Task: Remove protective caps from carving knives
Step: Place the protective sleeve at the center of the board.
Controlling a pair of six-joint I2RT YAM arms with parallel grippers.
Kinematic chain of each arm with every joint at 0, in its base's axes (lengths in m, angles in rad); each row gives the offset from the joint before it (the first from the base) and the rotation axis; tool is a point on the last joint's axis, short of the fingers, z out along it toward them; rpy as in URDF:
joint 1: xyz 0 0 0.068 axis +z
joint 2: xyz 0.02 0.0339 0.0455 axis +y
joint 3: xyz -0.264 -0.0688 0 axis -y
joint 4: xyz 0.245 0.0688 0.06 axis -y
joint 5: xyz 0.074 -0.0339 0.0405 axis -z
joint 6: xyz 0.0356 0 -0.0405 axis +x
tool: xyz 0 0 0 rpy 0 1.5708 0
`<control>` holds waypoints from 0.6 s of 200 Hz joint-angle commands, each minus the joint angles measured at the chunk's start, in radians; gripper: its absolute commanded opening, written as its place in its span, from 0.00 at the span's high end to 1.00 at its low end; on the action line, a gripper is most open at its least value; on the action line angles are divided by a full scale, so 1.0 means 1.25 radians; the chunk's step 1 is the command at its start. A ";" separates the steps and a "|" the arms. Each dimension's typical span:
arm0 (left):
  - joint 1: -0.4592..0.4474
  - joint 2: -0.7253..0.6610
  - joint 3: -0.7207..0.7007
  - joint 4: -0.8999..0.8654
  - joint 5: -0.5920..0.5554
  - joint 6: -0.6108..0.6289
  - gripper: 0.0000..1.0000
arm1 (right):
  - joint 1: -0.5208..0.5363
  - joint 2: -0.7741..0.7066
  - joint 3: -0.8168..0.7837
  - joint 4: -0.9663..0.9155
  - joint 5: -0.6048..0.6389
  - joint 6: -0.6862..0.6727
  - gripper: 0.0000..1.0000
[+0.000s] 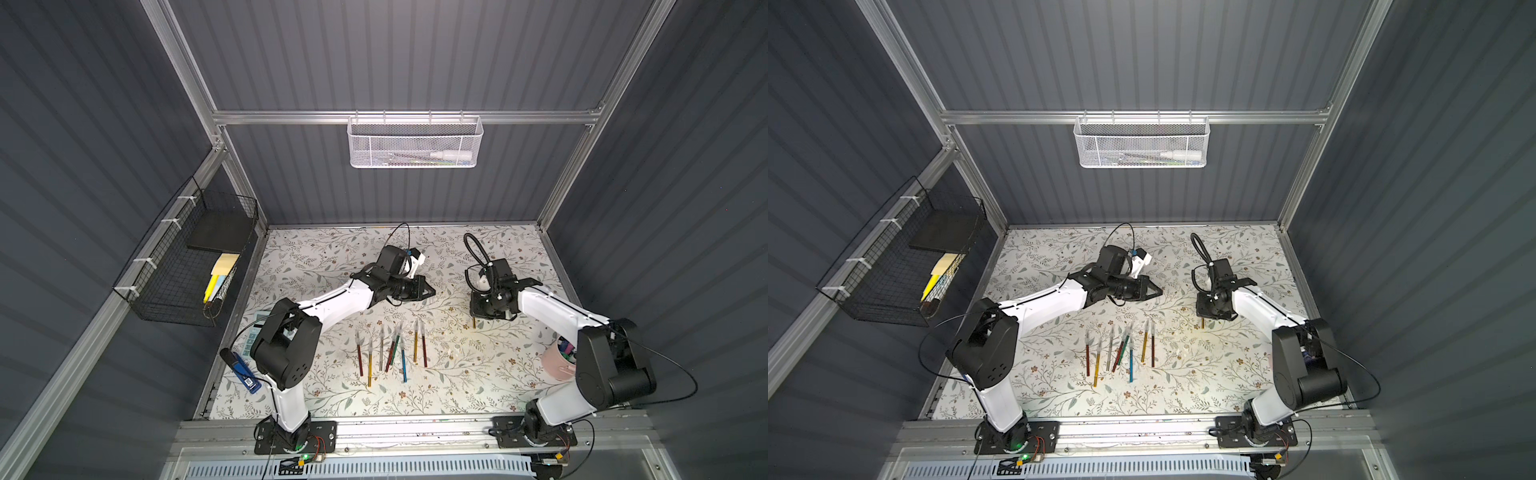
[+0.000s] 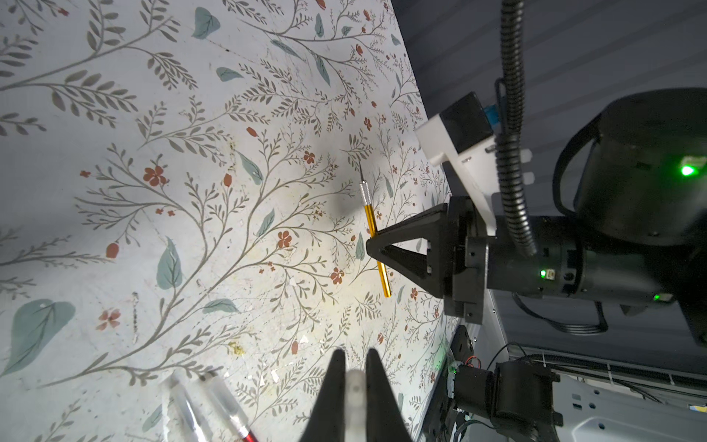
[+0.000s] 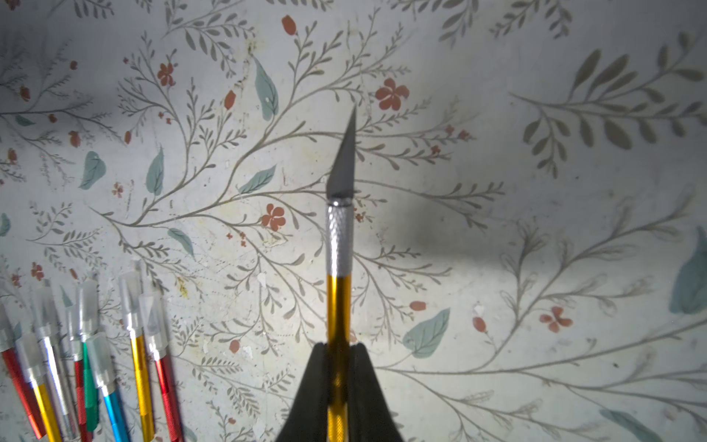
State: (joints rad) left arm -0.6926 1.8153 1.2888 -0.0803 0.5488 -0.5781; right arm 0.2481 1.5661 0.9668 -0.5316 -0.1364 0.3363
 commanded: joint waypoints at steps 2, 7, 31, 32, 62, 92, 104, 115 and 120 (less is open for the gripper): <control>-0.020 0.015 0.033 -0.021 -0.017 0.016 0.98 | -0.005 0.041 0.026 -0.053 0.058 -0.011 0.99; -0.023 0.016 0.033 -0.022 -0.018 0.017 0.98 | -0.005 0.050 0.029 -0.057 0.066 -0.009 0.99; -0.033 0.022 0.026 -0.016 -0.018 0.015 0.98 | -0.005 0.083 0.044 -0.075 0.088 -0.003 0.99; -0.034 0.022 0.026 -0.016 -0.018 0.015 0.98 | -0.005 0.085 0.045 -0.076 0.089 -0.003 0.99; -0.049 0.025 0.023 -0.016 -0.025 0.018 0.98 | -0.005 0.099 0.052 -0.074 0.090 -0.005 0.99; -0.057 0.031 0.018 -0.011 -0.033 0.013 0.98 | -0.005 0.122 0.066 -0.086 0.108 -0.005 0.98; -0.058 0.031 0.013 -0.007 -0.034 0.010 0.98 | -0.003 0.132 0.074 -0.094 0.109 -0.005 0.98; -0.060 0.030 0.009 -0.007 -0.034 0.009 0.98 | -0.003 0.134 0.078 -0.095 0.111 -0.005 0.97; -0.061 0.029 0.007 -0.007 -0.034 0.009 0.98 | -0.003 0.137 0.080 -0.095 0.114 -0.006 0.97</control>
State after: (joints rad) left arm -0.7593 1.8389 1.2972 -0.0856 0.5182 -0.5781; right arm 0.2474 1.7206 1.0420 -0.6163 -0.0196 0.3351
